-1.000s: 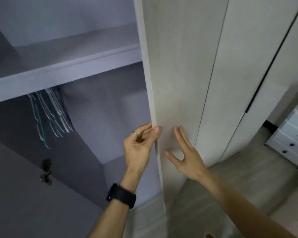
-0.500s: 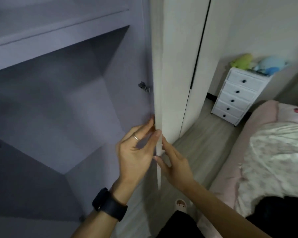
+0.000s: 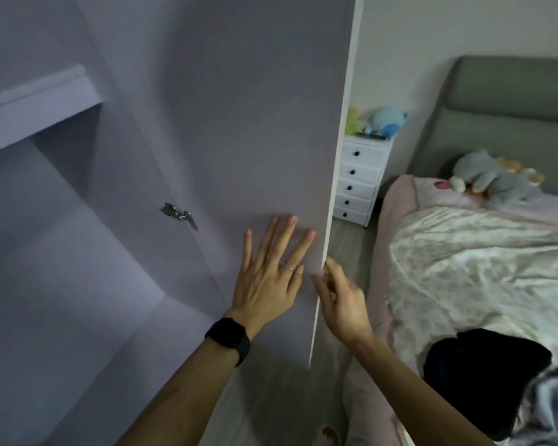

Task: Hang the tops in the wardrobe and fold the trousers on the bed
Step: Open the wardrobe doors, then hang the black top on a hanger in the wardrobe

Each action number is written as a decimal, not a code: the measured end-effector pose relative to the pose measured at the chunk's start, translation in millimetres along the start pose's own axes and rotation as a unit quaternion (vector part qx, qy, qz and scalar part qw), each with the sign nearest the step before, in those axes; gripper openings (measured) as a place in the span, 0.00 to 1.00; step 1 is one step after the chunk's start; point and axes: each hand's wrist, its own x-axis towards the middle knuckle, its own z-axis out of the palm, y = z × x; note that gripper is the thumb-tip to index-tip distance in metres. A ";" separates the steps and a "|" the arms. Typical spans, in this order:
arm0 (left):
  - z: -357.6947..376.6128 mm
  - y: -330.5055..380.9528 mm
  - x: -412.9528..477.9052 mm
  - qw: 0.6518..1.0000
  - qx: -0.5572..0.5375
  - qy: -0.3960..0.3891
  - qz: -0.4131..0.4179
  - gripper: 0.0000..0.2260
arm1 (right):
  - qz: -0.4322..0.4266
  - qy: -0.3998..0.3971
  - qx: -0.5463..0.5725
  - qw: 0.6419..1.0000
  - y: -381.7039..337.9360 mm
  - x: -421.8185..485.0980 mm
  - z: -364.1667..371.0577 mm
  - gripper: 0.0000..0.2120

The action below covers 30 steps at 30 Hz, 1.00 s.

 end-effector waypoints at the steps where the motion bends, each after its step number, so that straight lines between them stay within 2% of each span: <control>1: 8.7 -5.8 8.1 1.000 0.015 -0.002 0.014 0.32 | 0.007 0.010 -0.002 1.000 5.2 8.5 -1.7 0.16; 11: 66.9 -35.5 65.2 0.998 0.056 0.002 0.039 0.39 | 0.019 0.015 0.003 1.000 31.8 76.9 -9.9 0.25; 22: 90.4 -26.0 63.7 0.995 0.016 0.072 0.061 0.43 | 0.030 0.024 0.038 0.999 37.9 75.0 -8.4 0.24; 25: 87.8 -16.8 60.6 0.995 -0.027 0.079 0.051 0.43 | 0.043 0.047 0.008 0.998 35.8 70.0 -14.5 0.23; 28: 85.1 -5.6 40.0 0.993 -0.095 0.045 0.056 0.37 | 0.084 0.073 -0.050 0.993 42.1 44.0 -21.8 0.22; 30: 83.4 6.8 12.7 0.986 -0.146 -0.019 0.075 0.37 | 0.111 0.095 -0.089 0.985 46.6 9.2 -25.9 0.21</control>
